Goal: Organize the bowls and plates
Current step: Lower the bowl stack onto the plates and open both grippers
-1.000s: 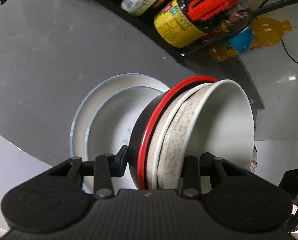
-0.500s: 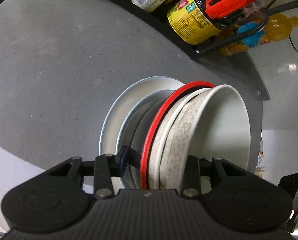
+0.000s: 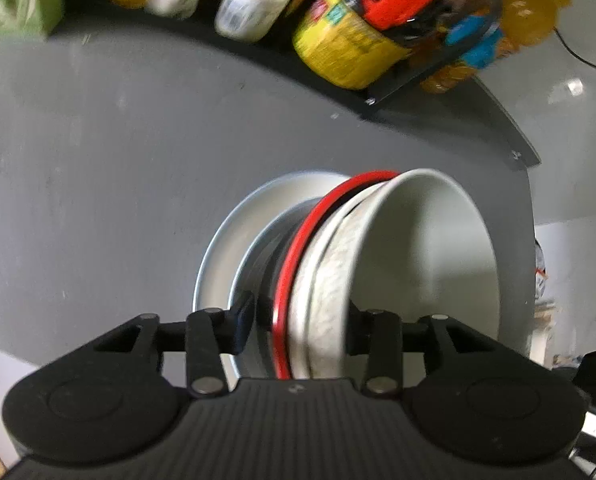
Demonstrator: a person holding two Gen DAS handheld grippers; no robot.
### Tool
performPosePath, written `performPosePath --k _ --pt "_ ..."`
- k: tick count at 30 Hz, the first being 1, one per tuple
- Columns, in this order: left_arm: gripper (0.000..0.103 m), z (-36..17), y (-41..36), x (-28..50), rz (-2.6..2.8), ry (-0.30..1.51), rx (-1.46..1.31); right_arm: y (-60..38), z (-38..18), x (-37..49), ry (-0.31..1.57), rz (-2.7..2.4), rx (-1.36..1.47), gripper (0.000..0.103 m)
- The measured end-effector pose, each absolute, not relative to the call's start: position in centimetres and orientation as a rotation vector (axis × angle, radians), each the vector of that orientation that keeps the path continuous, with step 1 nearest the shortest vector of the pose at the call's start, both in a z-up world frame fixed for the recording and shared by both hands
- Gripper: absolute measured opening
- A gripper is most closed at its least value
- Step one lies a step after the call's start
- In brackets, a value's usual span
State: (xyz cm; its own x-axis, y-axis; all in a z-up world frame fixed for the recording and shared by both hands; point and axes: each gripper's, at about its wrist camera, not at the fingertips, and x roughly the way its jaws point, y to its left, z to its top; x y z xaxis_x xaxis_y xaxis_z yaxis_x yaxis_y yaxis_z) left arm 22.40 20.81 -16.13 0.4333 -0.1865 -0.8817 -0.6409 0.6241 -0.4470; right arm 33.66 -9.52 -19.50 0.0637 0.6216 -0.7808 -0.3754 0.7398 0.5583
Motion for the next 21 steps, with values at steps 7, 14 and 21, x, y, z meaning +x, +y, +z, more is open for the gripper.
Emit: performPosePath --k 7,14,21 --pt "0.049 -14.4 20.5 22.9 0.342 1.110 -0.795 -11.9 -17.6 33.1 1.214 0.741 0.240 0.059" --pt "0.069 -12.6 19.4 23.2 0.400 1.088 -0.670 -14.5 -15.5 32.0 1.117 0.702 0.214 0.065" --pt "0.074 -11.0 17.5 23.1 0.381 1.070 -0.617 -18.9 -14.0 30.9 1.034 0.609 0.235 0.066"
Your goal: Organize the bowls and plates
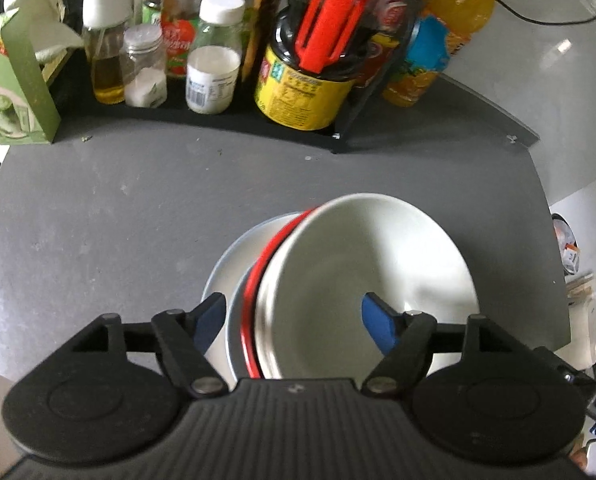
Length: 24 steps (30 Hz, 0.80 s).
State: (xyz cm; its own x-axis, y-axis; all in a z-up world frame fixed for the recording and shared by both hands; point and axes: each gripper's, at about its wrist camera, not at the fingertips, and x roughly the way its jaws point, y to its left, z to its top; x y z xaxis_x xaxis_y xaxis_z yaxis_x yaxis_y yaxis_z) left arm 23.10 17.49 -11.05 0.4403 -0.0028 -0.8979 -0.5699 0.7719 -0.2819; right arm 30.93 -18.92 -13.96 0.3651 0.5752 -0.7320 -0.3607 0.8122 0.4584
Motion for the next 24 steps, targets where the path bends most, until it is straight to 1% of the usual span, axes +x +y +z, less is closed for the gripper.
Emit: performPosePath --k 3,5,6,7,11,14,17,21,24 --pt "0.077 -10.1 16.2 22.5 0.356 1.056 -0.597 -21.1 -13.5 29.9 1.020 0.562 0.267 0.067" --pt "0.080 -9.3 15.3 22.0 0.345 1.048 -0.578 -22.3 -13.0 28.9 0.999 0.549 0.282 0.071" --pt "0.081 -8.9 14.8 21.6 0.339 1.041 -0.571 -23.2 -12.8 28.3 0.985 0.539 0.286 0.076" --pt "0.083 -8.4 14.3 21.2 0.331 1.034 -0.567 -23.9 -12.6 27.8 0.974 0.530 0.286 0.078" --pt "0.091 -7.0 12.6 19.4 0.307 1.010 -0.534 -26.1 -11.8 25.9 0.937 0.512 0.299 0.080" --pt "0.092 -6.4 11.5 18.1 0.298 1.005 -0.510 -27.7 -11.3 24.2 0.899 0.477 0.288 0.082" --pt "0.094 -5.7 10.6 16.4 0.285 0.985 -0.489 -29.0 -10.8 22.4 0.866 0.456 0.293 0.090" --pt "0.098 -4.5 9.2 14.4 0.272 0.959 -0.443 -30.0 -9.9 19.7 0.836 0.436 0.283 0.092" --pt "0.098 -3.7 8.5 12.8 0.248 0.945 -0.436 -30.5 -9.2 17.6 0.816 0.417 0.282 0.099"
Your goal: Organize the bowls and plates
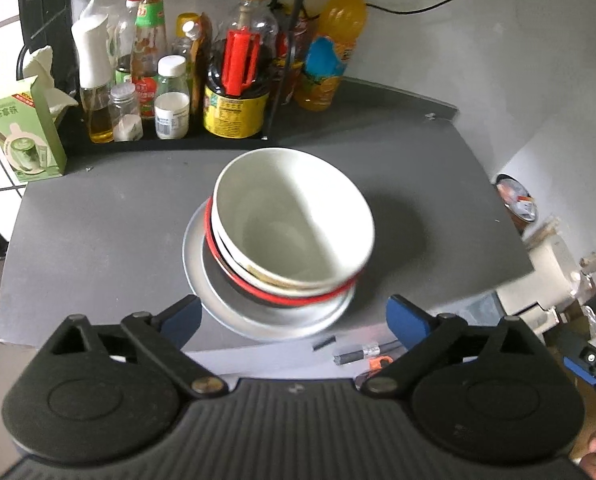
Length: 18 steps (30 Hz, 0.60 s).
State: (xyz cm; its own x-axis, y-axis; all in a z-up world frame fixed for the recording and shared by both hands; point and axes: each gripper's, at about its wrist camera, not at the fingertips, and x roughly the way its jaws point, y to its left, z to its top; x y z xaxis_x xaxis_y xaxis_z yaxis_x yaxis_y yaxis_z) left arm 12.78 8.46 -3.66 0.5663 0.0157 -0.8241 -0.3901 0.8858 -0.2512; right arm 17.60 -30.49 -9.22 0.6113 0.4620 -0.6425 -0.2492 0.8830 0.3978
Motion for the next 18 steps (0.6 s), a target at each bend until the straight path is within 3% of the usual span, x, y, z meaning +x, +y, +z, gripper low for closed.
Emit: performPosePath --k 18 --pt "0.102 0.1 3.9 3.8 0.140 0.868 -0.271 -32.3 -6.4 8.9 0.754 0.411 0.232 0.103"
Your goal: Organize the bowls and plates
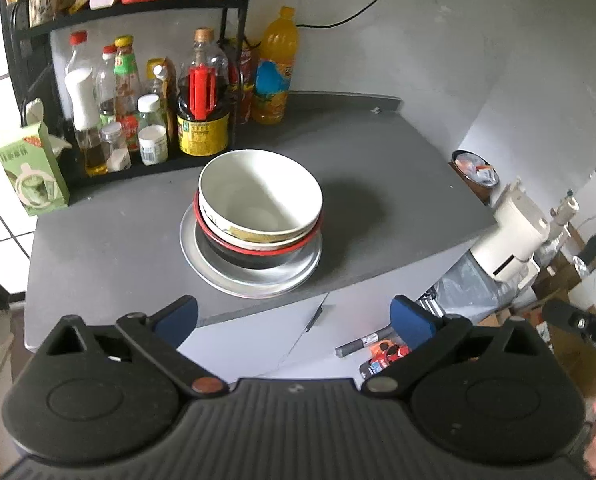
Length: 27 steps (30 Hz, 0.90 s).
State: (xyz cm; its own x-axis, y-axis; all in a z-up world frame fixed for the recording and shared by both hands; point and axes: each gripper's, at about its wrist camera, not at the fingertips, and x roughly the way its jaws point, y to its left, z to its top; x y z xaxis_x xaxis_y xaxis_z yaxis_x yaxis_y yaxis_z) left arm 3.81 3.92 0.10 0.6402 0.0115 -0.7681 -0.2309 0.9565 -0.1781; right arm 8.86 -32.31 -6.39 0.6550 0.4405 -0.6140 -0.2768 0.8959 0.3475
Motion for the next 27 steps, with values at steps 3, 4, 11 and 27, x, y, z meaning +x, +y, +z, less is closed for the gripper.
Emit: performPosePath --k 3,4,11,27 --pt "0.102 0.5 3.5 2.6 0.119 0.850 -0.260 -32.6 -6.0 7.9 0.741 0.409 0.225 0.103" --pt "0.102 0.5 3.4 2.3 0.110 0.848 -0.255 -32.7 -5.8 7.6 0.738 0.405 0.219 0.103" --pt "0.102 0.7 2.9 0.6 0.074 0.837 -0.239 -32.4 -5.0 5.6 0.715 0.394 0.167 0.103" --pt "0.102 1.1 3.5 -1.9 0.055 0.799 -0.256 -31.8 -4.1 2.8 0.701 0.384 0.107 0.103"
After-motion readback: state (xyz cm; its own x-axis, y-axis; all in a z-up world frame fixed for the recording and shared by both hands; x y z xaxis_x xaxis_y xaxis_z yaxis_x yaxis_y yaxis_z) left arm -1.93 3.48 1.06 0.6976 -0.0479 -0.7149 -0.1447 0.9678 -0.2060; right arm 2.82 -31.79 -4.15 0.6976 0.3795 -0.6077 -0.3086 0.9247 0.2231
